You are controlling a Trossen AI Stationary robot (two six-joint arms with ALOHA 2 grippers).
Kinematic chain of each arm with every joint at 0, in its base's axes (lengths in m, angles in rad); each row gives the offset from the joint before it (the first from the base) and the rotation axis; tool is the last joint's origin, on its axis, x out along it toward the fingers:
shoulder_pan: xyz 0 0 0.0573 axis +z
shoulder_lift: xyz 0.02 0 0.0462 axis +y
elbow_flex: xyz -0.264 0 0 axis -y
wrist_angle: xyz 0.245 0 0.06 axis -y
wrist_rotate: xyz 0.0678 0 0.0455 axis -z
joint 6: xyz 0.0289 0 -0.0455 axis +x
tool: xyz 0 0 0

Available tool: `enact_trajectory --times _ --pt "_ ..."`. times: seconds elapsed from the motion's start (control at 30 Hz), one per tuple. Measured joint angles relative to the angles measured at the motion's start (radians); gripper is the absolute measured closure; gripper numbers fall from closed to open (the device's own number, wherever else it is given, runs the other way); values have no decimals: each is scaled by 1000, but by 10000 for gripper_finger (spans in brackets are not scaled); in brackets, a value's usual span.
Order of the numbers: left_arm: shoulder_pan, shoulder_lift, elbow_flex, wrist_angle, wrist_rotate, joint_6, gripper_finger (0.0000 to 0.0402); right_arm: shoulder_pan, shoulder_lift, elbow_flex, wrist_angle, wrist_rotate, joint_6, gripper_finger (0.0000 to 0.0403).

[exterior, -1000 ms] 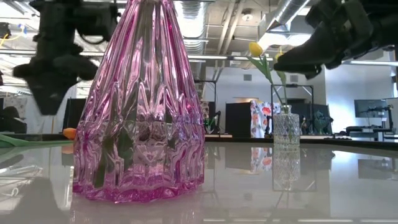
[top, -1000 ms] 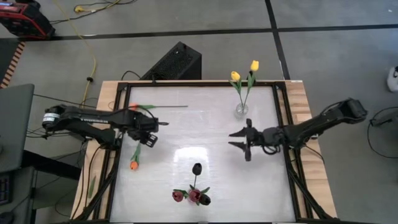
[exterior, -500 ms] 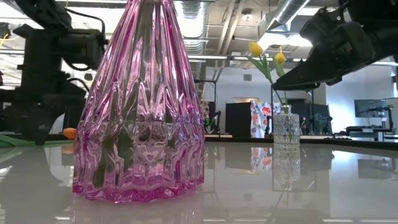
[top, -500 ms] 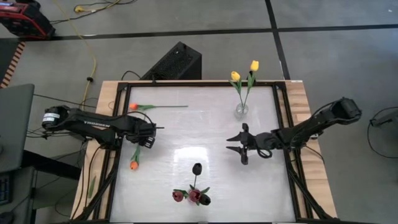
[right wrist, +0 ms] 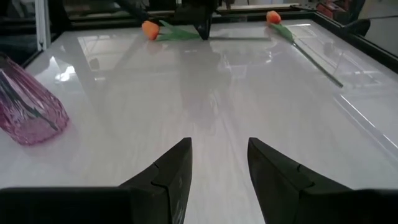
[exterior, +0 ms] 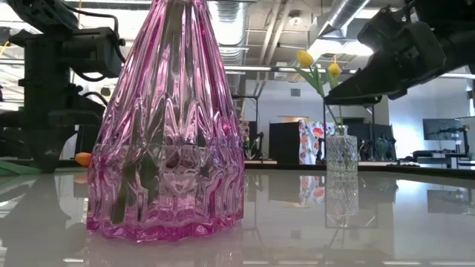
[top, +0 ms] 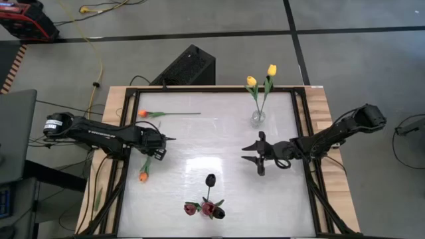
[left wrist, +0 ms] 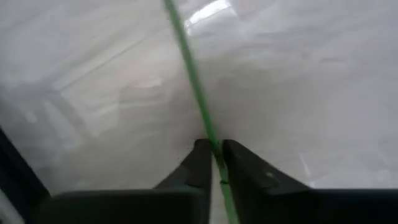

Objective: Sort flowers into vase by color
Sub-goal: Put the bottom orange tulip into the transparent vase

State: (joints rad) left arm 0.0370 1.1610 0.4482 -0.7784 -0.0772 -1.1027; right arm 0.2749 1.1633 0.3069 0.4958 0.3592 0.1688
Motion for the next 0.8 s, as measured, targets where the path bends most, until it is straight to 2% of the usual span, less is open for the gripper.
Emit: enact_trajectory --times 0.07,0.23,0.3,0.4,0.57,0.67,0.8 --pt "-1 -1 0 10 -4 22 392 0 0 0 11 0 7 223" --pt "-2 3 43 56 -60 90 400 9 0 32 13 -23 -23 223" --pt "-2 0 92 205 -74 132 400 31 6 67 15 -73 -109 223" --pt "-1 0 98 443 -46 230 401 81 36 135 15 -78 -251 223" --pt "12 17 101 868 121 346 401 130 130 242 -52 81 -619 223" --pt "30 24 96 965 179 341 401 130 190 296 -66 196 -860 223" --pt "35 21 99 1018 191 311 401 111 280 382 -64 304 -1077 223"
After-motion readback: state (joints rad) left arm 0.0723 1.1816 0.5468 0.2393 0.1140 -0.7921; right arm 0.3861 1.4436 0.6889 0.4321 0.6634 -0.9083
